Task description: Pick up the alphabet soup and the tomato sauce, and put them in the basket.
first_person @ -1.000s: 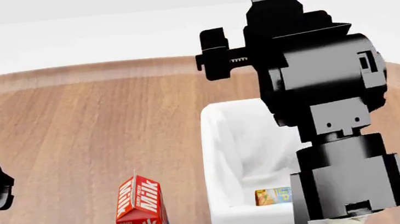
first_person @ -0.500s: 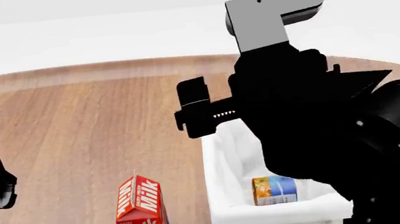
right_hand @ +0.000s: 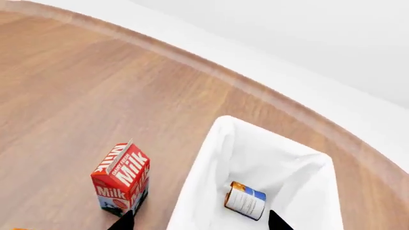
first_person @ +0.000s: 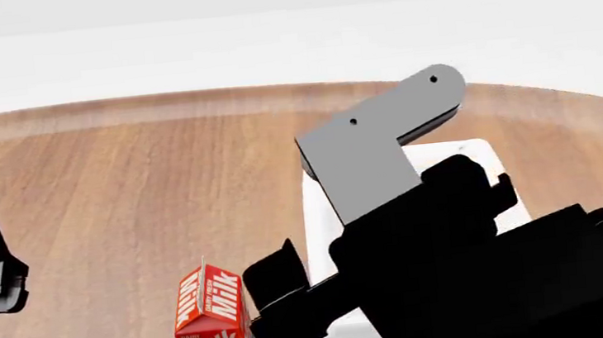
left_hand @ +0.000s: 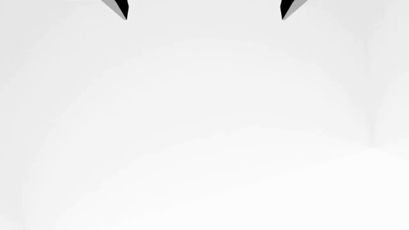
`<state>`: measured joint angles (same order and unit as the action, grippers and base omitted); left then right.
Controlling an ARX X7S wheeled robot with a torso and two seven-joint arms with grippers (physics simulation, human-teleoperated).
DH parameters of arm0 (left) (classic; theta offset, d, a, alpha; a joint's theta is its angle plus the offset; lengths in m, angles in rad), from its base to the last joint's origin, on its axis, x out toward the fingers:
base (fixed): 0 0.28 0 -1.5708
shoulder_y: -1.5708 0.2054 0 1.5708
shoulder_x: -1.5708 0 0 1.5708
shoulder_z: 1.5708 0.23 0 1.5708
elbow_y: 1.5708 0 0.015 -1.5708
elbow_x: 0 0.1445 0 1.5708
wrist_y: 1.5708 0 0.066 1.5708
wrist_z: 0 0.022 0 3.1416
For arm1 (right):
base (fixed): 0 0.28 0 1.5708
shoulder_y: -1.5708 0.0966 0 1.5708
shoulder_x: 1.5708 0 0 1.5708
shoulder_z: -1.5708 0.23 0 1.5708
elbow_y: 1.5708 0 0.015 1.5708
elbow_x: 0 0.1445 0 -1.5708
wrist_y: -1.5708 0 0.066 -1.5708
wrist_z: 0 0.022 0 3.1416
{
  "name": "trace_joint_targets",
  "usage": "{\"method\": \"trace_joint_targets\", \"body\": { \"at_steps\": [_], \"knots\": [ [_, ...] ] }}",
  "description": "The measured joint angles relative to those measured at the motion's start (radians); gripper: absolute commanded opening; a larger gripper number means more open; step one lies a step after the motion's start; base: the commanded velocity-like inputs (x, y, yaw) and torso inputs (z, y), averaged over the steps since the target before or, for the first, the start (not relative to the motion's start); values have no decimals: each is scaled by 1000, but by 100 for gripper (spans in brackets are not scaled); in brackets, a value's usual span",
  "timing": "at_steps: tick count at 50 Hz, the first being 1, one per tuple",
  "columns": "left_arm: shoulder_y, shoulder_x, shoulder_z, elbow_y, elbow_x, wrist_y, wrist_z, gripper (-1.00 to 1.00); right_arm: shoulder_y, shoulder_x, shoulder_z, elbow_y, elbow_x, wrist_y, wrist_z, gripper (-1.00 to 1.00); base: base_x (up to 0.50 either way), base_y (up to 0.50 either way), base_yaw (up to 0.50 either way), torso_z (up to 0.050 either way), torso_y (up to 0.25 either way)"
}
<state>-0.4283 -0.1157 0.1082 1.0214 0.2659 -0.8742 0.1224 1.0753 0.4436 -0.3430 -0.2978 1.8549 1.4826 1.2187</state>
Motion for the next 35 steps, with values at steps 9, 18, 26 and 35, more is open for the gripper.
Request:
{"method": "trace_joint_targets", "body": {
  "at_steps": [9, 18, 26, 35],
  "knots": [
    [-2, -1, 4, 1, 1, -3, -1, 100, -39, 52, -52, -65, 117, -28, 68, 100, 0, 0, 0, 0, 0],
    [-4, -2, 9, 4, 4, -7, -1, 100, -86, 94, -97, -128, 196, -64, 112, 100, 0, 0, 0, 0, 0],
    [-9, -1, 12, 9, 10, -18, 3, 100, -119, 118, -139, -189, 254, -99, 145, 100, 0, 0, 0, 0, 0],
    [-11, 2, 15, 9, 16, -20, 8, 100, -163, 130, -176, -254, 286, -128, 162, 100, 0, 0, 0, 0, 0]
  ]
}}
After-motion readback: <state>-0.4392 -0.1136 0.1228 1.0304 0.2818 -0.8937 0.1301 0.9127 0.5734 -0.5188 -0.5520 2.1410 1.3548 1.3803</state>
